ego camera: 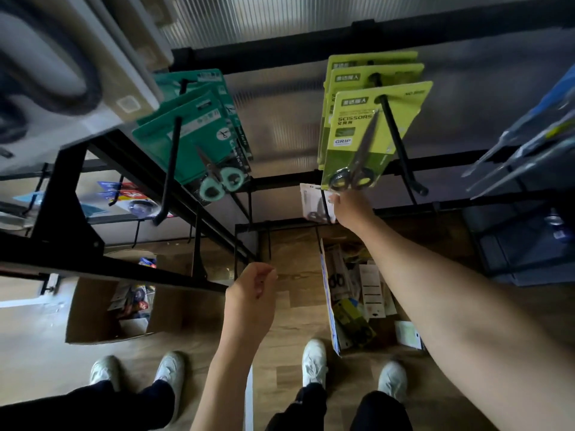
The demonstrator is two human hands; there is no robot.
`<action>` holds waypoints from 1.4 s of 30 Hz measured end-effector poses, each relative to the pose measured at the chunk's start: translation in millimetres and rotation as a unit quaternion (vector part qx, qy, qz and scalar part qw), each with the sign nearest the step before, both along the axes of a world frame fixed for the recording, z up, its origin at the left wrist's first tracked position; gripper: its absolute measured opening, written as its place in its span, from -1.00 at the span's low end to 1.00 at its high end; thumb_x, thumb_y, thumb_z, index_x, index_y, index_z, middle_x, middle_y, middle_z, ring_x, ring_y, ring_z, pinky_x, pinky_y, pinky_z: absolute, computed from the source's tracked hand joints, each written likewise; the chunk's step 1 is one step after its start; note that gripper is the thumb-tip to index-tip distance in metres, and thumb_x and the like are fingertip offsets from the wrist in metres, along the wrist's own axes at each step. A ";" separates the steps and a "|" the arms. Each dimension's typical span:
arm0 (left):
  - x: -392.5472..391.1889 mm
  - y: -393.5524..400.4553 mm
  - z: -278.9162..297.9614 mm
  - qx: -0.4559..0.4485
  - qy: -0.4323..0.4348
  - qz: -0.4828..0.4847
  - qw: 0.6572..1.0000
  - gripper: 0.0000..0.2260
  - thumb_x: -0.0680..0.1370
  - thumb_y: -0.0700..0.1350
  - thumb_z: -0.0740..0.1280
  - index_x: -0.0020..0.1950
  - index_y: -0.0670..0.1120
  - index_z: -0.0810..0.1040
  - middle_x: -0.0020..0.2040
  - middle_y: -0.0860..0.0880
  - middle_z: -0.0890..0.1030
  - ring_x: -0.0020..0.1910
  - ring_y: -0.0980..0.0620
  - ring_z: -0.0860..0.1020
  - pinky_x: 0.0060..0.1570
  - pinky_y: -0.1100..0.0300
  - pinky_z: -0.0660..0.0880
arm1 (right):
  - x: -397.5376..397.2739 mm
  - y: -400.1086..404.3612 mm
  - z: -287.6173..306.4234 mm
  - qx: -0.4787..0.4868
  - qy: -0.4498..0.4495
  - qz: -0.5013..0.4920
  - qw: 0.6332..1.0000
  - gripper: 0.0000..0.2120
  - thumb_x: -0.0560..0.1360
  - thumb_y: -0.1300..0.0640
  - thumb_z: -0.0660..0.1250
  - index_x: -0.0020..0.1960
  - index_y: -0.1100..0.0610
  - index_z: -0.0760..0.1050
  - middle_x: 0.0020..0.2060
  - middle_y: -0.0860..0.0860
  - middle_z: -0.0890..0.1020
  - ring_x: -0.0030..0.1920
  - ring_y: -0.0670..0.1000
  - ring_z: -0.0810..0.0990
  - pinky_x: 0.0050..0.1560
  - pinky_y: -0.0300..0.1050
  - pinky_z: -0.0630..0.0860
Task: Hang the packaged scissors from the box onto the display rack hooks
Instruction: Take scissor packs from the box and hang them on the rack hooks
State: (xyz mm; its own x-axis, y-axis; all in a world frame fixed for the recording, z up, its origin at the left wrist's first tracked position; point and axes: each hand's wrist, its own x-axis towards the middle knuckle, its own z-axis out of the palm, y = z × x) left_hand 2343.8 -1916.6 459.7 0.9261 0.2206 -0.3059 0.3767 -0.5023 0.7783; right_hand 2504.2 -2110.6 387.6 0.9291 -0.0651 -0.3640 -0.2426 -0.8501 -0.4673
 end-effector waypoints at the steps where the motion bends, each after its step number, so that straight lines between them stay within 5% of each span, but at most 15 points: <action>1: -1.6 -1.6 -0.3 -0.001 -0.001 -0.003 1.000 -0.93 0.57 -0.15 0.29 -0.01 -0.03 0.56 -0.18 0.09 0.61 -0.16 0.14 0.57 -0.20 0.34 0.47 | -7.2 -2.7 -2.0 0.016 -0.013 -0.014 1.000 -0.76 0.64 0.12 0.09 0.08 0.26 0.45 -0.07 0.18 0.56 -0.01 0.18 0.54 -0.14 -0.12 0.36; 4: -6.9 -12.4 -1.0 -0.007 0.002 -0.022 1.000 -0.92 0.57 -0.16 0.29 0.01 -0.05 0.56 -0.17 0.09 0.60 -0.15 0.16 0.56 -0.16 0.32 0.48 | -41.1 -17.4 -9.4 0.019 -0.016 -0.019 1.000 -0.61 0.62 0.12 0.14 0.41 0.23 0.27 0.29 0.17 0.46 0.27 0.15 0.47 0.16 -0.03 0.44; 7: -11.3 -30.3 -6.2 0.001 0.001 -0.060 0.998 -0.90 0.57 -0.16 0.29 0.03 -0.11 0.57 -0.19 0.07 0.60 -0.18 0.17 0.54 -0.21 0.45 0.43 | -82.7 -42.7 -22.5 -0.025 0.022 -0.012 0.999 -0.53 0.62 0.09 0.16 0.47 0.21 0.19 0.39 0.15 0.38 0.37 0.14 0.38 0.31 -0.03 0.35; 9: -14.8 -44.6 -13.9 0.017 0.002 -0.089 0.996 -0.89 0.56 -0.18 0.29 0.03 -0.14 0.58 -0.17 0.04 0.60 -0.17 0.13 0.54 -0.25 0.52 0.37 | -110.2 -61.8 -34.8 -0.041 0.048 -0.016 0.998 -0.53 0.61 0.08 0.17 0.47 0.19 0.21 0.38 0.15 0.39 0.35 0.14 0.39 0.30 -0.01 0.38; 13: -22.6 -79.7 -44.6 0.064 0.047 -0.169 0.982 -0.85 0.57 -0.17 0.27 0.07 -0.14 0.59 -0.06 -0.07 0.65 -0.04 -0.03 0.59 -0.10 0.22 0.48 | -169.3 -102.8 -57.6 -0.049 0.098 -0.007 0.994 -0.60 0.58 0.10 0.21 0.40 0.12 0.32 0.24 0.08 0.53 0.18 0.09 0.54 0.10 -0.05 0.52; 16: -20.8 -108.5 -79.8 0.127 0.067 -0.250 0.958 -0.82 0.58 -0.15 0.22 0.09 -0.12 0.58 -0.02 -0.11 0.65 -0.02 -0.11 0.60 -0.16 0.22 0.42 | -207.8 -135.2 -74.5 -0.092 0.101 0.031 0.990 -0.62 0.56 0.11 0.24 0.36 0.09 0.33 0.19 0.05 0.55 0.13 0.05 0.56 0.05 -0.08 0.55; 23: 10.7 -172.5 -216.9 0.286 0.110 -0.404 0.862 -0.73 0.59 -0.10 0.17 0.28 -0.05 0.44 0.19 -0.12 0.53 0.15 -0.14 0.50 0.04 0.04 0.47 | -234.9 -181.6 -173.0 -0.152 0.075 0.133 0.977 -0.52 0.60 0.03 0.18 0.47 0.11 0.20 0.33 0.03 0.42 0.35 0.03 0.37 0.24 -0.12 0.40; 29: 24.2 -187.1 -370.4 0.415 0.068 -0.486 0.766 -0.56 0.57 -0.07 0.22 0.43 -0.07 0.26 0.40 -0.08 0.35 0.40 -0.09 0.26 0.29 0.00 0.29 | -223.9 -193.8 -310.3 -0.188 0.044 0.204 0.960 -0.38 0.54 -0.03 0.26 0.51 0.13 0.12 0.44 0.04 0.30 0.44 0.04 0.24 0.45 -0.07 0.16; 35: 51.1 -183.1 -493.3 0.509 0.017 -0.561 0.652 -0.35 0.57 0.03 0.24 0.54 -0.04 -0.02 0.54 -0.09 0.04 0.51 -0.09 0.02 0.44 -0.05 0.12 | -212.9 -209.7 -437.9 -0.207 0.062 0.250 0.944 -0.33 0.52 0.01 0.28 0.53 0.07 0.04 0.51 0.03 0.16 0.51 0.06 0.08 0.49 0.08 0.09; 42: 82.9 -192.7 -566.4 0.595 -0.048 -0.641 0.482 -0.16 0.51 0.07 0.34 0.54 -0.02 -0.19 0.56 -0.11 -0.12 0.53 -0.10 -0.12 0.48 -0.08 -0.02 | -194.8 -214.8 -520.7 -0.273 0.069 0.355 0.892 -0.19 0.48 -0.10 0.34 0.53 0.16 -0.01 0.52 0.08 0.10 0.52 0.08 0.02 0.50 0.02 -0.14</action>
State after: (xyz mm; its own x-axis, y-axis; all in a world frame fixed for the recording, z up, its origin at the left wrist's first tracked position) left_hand 2426.7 -2109.4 -106.7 0.5316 -0.5857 -0.6118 -0.8467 -0.3862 -0.3660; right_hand 2309.4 -2325.4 -133.1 0.7562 0.3182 -0.5717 0.4233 -0.9042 0.0565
